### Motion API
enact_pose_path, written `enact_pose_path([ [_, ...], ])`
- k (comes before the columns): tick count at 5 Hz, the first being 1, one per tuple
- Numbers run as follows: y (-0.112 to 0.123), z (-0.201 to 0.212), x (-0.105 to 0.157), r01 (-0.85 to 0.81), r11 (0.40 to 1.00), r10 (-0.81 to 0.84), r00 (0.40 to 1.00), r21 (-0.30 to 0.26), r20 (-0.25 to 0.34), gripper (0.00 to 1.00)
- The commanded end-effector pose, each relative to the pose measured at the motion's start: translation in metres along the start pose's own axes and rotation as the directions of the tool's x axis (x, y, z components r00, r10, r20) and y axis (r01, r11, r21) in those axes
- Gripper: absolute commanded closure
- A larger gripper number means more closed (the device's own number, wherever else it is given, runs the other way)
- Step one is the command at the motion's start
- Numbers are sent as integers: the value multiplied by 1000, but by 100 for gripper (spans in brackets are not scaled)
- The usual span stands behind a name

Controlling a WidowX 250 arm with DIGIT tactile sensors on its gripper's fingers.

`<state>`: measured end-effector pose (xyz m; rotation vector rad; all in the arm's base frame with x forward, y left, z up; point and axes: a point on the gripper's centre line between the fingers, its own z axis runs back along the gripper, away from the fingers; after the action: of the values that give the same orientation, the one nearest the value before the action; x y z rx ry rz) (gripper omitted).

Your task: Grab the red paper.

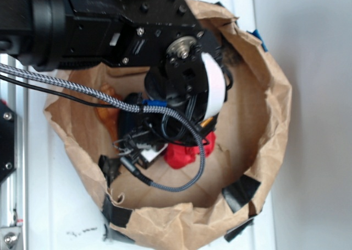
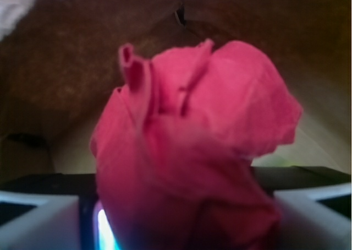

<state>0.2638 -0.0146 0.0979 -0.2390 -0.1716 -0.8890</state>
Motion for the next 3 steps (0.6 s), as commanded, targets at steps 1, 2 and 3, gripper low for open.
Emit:
enact_pose_path([
  [1, -11, 59, 5, -91, 978, 130, 970, 188, -206, 100],
  [2, -22, 64, 5, -128, 961, 189, 952, 245, -242, 100],
  [3, -23, 64, 7, -119, 974, 159, 966, 193, -205, 100],
])
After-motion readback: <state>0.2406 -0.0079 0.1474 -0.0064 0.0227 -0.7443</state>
